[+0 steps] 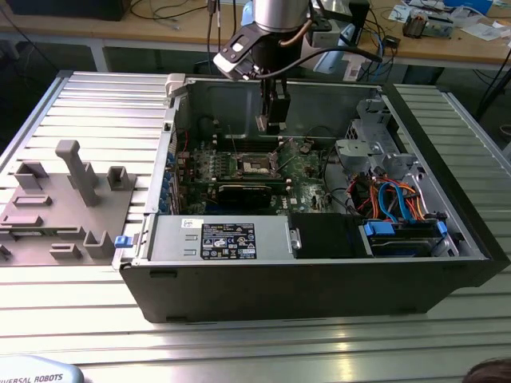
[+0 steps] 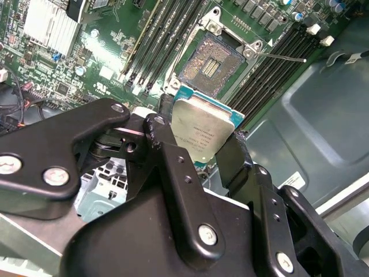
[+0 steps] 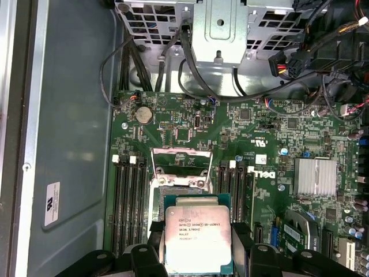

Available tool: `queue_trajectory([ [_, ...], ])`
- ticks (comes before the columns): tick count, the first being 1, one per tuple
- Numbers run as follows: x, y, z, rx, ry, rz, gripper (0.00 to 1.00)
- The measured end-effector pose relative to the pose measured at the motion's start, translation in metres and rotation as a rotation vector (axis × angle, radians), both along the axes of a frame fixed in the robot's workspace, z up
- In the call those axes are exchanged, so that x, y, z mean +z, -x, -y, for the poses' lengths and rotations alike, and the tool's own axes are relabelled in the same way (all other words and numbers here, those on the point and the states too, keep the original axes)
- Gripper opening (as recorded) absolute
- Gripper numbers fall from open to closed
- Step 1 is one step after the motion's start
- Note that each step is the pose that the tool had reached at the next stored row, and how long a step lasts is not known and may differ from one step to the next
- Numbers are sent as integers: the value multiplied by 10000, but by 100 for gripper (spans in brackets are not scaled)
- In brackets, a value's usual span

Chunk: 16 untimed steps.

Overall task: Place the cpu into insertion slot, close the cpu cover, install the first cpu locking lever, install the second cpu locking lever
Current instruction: 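Place the cpu into insertion slot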

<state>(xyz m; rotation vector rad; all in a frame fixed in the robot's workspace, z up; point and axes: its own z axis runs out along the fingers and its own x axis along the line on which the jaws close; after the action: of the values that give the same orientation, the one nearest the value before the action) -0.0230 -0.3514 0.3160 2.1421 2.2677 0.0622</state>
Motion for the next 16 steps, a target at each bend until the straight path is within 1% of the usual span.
queue_trajectory([
  [3, -20, 0, 0, 0, 0, 0, 55],
  [16, -51, 0, 0, 0, 1, 0, 55],
])
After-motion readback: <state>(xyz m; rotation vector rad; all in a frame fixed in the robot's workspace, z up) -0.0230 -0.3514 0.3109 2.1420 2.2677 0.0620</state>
